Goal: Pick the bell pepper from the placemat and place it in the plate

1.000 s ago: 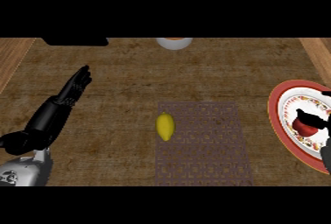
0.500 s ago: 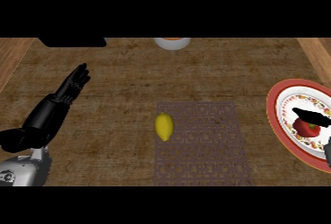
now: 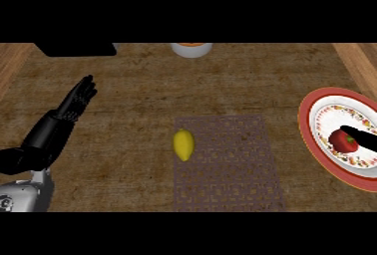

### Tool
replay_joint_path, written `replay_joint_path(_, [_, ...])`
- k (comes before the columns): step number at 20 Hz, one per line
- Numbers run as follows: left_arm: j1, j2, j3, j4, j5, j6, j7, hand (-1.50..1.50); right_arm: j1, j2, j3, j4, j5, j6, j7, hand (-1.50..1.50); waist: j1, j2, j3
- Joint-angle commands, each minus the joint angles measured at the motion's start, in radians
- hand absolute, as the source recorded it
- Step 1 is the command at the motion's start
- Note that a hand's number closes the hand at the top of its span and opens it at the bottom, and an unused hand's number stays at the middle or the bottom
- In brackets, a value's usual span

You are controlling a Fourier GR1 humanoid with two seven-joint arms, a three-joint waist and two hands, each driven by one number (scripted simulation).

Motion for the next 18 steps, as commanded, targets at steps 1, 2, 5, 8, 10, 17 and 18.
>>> replay_joint_path(1, [0.041, -0.008, -0.019, -0.073, -0.019, 0.005, 0.004, 0.0, 0.095, -0.026, -0.109, -0.101, -0.193, 0.136, -0.047, -1.5, 0.012, 0.001, 0.0])
replay_joint_path(2, [0.032, -0.011, -0.012, -0.046, -0.007, 0.0, 0.021, 0.0, 0.174, -0.04, -0.133, -0.171, -0.23, 0.188, -0.038, -1.5, 0.001, 0.0, 0.0])
replay_joint_path(5, [0.038, 0.01, 0.011, -0.039, 0.012, -0.036, -0.002, 0.0, 0.3, -0.018, -0.182, -0.241, -0.3, 0.261, -0.085, -1.5, 0.009, 0.003, -0.001])
replay_joint_path(8, [-0.002, -0.035, -0.02, 0.005, -0.04, 0.0, -0.012, 0.0, 0.342, -0.056, -0.256, -0.223, -0.374, 0.353, -0.109, -1.5, 0.015, 0.006, 0.0])
replay_joint_path(10, [0.028, -0.044, -0.019, 0.007, -0.059, 0.009, -0.059, 0.0, 0.41, -0.079, -0.289, -0.292, -0.397, 0.404, -0.069, -1.5, 0.015, 0.006, -0.001])
replay_joint_path(17, [0.004, -0.081, -0.046, -0.018, -0.099, 0.021, -0.005, 0.0, 0.505, -0.081, -0.393, -0.24, -0.435, 0.542, -0.168, -1.5, 0.018, 0.006, 0.0])
replay_joint_path(18, [0.006, -0.075, -0.026, -0.011, -0.072, -0.003, -0.018, 0.0, 0.494, -0.077, -0.399, -0.232, -0.446, 0.566, -0.176, -1.5, 0.02, 0.007, 0.0])
